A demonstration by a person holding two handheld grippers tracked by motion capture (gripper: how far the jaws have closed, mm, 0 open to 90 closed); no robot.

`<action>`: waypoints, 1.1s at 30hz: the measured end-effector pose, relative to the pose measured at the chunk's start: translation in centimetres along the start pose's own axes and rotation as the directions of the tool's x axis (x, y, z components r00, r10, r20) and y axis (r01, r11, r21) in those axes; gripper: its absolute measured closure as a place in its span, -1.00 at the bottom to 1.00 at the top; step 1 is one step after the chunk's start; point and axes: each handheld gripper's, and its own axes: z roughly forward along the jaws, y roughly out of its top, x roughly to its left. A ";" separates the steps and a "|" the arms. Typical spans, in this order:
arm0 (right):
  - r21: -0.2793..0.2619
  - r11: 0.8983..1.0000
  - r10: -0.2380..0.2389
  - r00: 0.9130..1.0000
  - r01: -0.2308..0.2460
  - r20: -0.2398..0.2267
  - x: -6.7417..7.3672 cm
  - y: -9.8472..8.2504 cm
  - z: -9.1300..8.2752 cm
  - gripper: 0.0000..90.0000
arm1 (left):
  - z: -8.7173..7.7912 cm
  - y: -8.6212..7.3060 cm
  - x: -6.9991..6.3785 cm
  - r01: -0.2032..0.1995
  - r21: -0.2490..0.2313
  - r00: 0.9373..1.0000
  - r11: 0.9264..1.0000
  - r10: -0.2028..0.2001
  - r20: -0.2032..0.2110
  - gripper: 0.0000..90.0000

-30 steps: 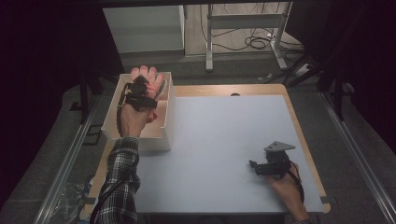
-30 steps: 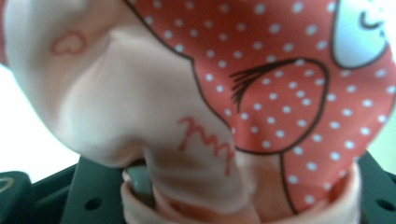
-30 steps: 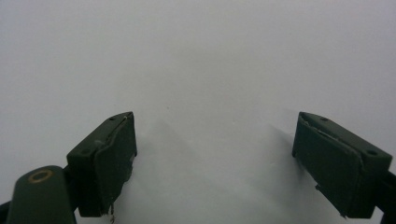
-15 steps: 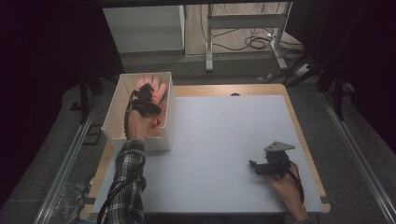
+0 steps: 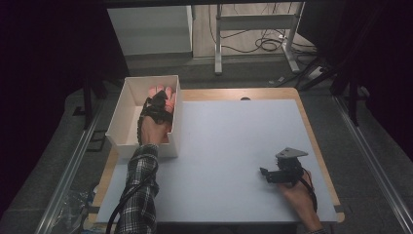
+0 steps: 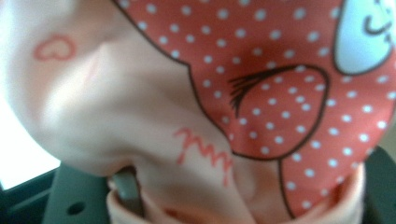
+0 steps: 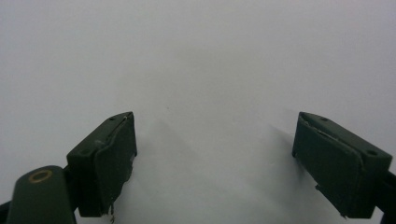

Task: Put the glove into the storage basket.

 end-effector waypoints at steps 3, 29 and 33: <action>0.000 1.000 0.000 1.000 0.000 0.000 0.0 0.0 0.0 -0.69 | 0.6 -0.1 0.1 0.003 0.021 1.000 1.000 -0.003 0.006 -0.42; 0.001 1.000 -0.002 1.000 0.002 0.000 0.0 0.0 0.0 -0.69 | -3.5 -0.6 1.1 -0.023 -0.058 0.998 0.998 0.026 0.064 -0.85; 0.001 1.000 -0.002 1.000 0.002 0.000 0.0 0.0 0.0 -0.69 | -4.2 -0.8 1.1 -0.032 -0.081 0.997 0.996 0.037 0.067 -0.86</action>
